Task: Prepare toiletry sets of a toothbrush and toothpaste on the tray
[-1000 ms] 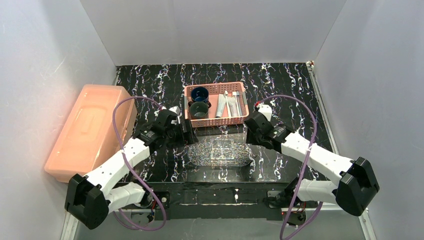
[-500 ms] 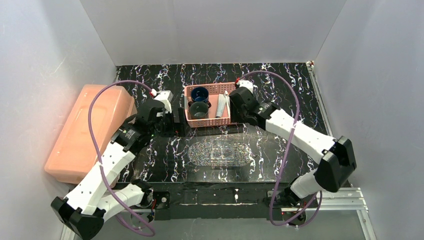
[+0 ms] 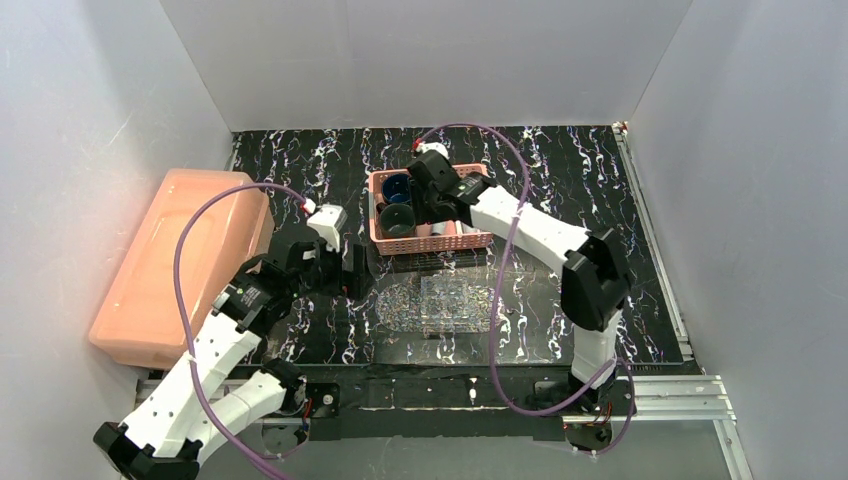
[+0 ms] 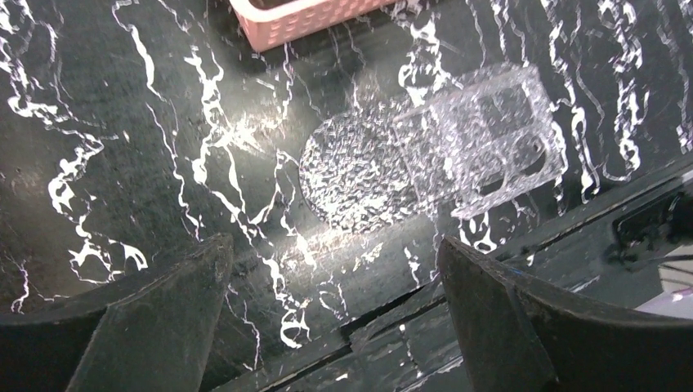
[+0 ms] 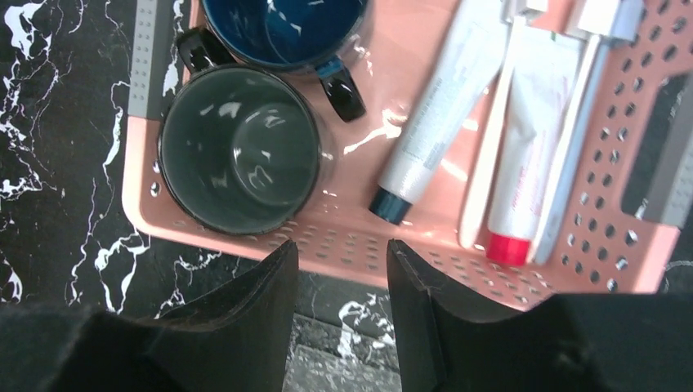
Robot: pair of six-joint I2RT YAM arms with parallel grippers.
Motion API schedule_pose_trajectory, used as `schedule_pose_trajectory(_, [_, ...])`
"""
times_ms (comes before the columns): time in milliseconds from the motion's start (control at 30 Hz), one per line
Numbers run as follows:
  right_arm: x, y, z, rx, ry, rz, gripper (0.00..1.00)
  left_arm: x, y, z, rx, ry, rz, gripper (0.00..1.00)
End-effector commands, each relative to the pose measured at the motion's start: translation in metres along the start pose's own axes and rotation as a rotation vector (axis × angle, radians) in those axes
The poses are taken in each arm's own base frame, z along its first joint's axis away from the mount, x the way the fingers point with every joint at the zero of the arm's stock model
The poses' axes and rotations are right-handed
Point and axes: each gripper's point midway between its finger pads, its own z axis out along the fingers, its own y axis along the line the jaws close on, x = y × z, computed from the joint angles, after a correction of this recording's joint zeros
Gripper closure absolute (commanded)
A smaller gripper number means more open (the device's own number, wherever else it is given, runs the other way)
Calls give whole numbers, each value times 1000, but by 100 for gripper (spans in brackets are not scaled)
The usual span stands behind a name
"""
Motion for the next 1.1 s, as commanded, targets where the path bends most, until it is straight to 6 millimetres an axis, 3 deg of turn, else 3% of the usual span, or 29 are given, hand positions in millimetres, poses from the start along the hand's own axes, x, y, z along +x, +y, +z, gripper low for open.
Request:
schedule_pose_trajectory(0, [-21, 19, 10, -33, -30, -38, 47, 13, -3, 7, 45, 4, 37, 4])
schedule_pose_trajectory(367, [-18, 26, 56, 11, 9, -66, 47, 14, 4, 7, 14, -3, 44, 3])
schedule_pose_trajectory(700, [-6, 26, 77, 36, 55, -91, 51, 14, 6, 8, 0, 0, 46, 2])
schedule_pose_trajectory(867, [-1, 25, 82, 45, 70, -98, 58, 14, 7, 8, -7, 1, 47, 2])
schedule_pose_trajectory(1067, [2, 23, 86, 58, 88, -111, 75, 14, 7, 9, -7, 3, 47, 2])
